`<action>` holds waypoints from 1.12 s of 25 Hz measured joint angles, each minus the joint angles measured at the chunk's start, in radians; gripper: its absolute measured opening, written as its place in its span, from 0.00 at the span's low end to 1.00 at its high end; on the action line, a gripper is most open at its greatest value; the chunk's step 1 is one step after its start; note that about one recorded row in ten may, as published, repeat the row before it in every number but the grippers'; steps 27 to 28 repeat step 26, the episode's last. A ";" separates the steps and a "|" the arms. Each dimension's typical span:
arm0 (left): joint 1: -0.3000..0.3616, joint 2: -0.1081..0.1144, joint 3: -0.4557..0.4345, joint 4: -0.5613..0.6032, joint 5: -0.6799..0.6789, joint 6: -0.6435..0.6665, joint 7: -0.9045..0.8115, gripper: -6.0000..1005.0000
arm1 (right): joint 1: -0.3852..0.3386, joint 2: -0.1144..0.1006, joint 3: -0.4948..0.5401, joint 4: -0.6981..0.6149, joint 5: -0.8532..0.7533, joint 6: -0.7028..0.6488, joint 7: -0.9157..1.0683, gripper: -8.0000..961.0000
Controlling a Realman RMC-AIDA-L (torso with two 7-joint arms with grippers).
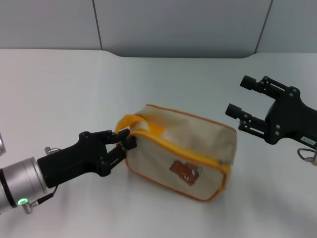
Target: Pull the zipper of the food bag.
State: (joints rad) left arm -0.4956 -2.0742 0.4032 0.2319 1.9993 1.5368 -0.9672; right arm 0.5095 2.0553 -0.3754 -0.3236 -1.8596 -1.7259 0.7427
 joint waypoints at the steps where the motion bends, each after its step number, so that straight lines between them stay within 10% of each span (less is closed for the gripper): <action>1: 0.003 0.002 0.000 0.002 0.000 0.008 0.000 0.13 | 0.005 -0.001 -0.001 -0.001 -0.002 -0.001 0.019 0.62; 6: 0.035 0.035 -0.001 0.109 -0.001 0.154 -0.099 0.13 | 0.032 -0.031 -0.063 -0.007 -0.017 -0.051 0.185 0.79; 8: 0.042 0.063 0.020 0.142 0.002 0.244 -0.131 0.37 | 0.047 -0.060 -0.139 -0.008 -0.019 -0.106 0.264 0.85; 12: 0.027 0.111 0.105 0.152 0.004 0.408 -0.147 0.49 | 0.077 -0.098 -0.312 -0.011 -0.021 -0.195 0.347 0.87; 21: -0.003 0.112 0.196 0.165 0.006 0.422 -0.160 0.81 | 0.032 -0.069 -0.381 -0.083 -0.022 -0.187 0.369 0.87; 28: -0.003 0.111 0.199 0.168 0.007 0.423 -0.160 0.81 | 0.020 -0.064 -0.381 -0.089 -0.021 -0.184 0.368 0.87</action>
